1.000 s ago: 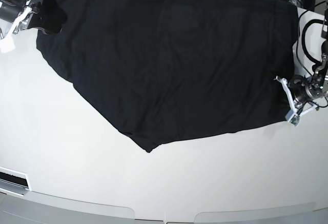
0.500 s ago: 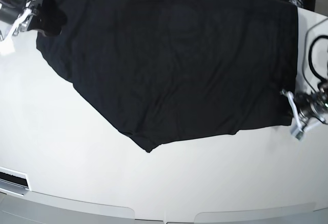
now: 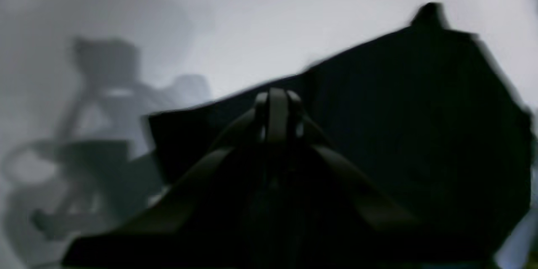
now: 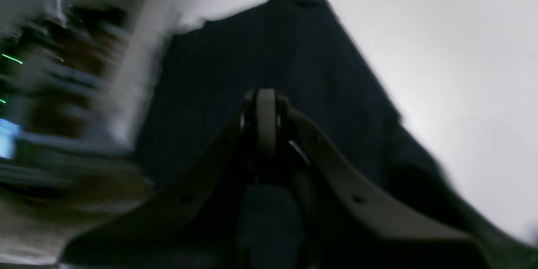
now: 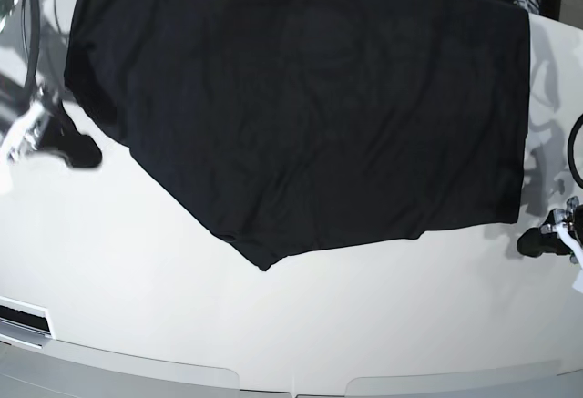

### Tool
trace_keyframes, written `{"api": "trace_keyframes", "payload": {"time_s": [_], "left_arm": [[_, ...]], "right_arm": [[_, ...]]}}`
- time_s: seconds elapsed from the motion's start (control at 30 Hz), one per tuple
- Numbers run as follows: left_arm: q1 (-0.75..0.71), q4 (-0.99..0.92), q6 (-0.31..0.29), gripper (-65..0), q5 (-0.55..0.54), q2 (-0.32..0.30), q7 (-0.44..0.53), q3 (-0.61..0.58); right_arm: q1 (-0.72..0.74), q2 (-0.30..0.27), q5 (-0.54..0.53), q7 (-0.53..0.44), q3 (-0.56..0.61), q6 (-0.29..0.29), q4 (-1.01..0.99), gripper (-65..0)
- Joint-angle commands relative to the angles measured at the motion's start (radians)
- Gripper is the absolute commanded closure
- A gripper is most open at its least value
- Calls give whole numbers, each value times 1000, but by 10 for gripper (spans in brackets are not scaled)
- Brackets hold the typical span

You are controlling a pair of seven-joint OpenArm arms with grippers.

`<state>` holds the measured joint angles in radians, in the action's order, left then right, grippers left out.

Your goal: Layout the t-shirt on the table in an organized manner, then fold the t-shirt properly

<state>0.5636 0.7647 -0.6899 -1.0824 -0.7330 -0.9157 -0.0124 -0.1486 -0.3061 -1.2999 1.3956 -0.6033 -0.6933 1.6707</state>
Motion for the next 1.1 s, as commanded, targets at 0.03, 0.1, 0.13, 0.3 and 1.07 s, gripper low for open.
{"api": "trace_keyframes", "payload": {"time_s": [0.03, 0.1, 0.13, 0.3, 1.07], "left_arm": [[26, 13, -8, 0, -60, -19, -33, 8], [26, 13, -8, 0, -61, -18, -49, 8], [26, 13, -8, 0, -61, -18, -52, 8], [23, 13, -8, 0, -59, -18, -67, 8], [-1, 12, -8, 0, -60, -14, -72, 8]], "right_arm": [[32, -20, 171, -90, 80, -5, 11, -124], [61, -26, 352, -186, 183, -5, 11, -262], [76, -27, 437, -226, 233, -5, 11, -311], [160, -26, 754, -365, 402, 102, -14, -349], [555, -15, 459, -348, 427, -5, -900, -349]]}}
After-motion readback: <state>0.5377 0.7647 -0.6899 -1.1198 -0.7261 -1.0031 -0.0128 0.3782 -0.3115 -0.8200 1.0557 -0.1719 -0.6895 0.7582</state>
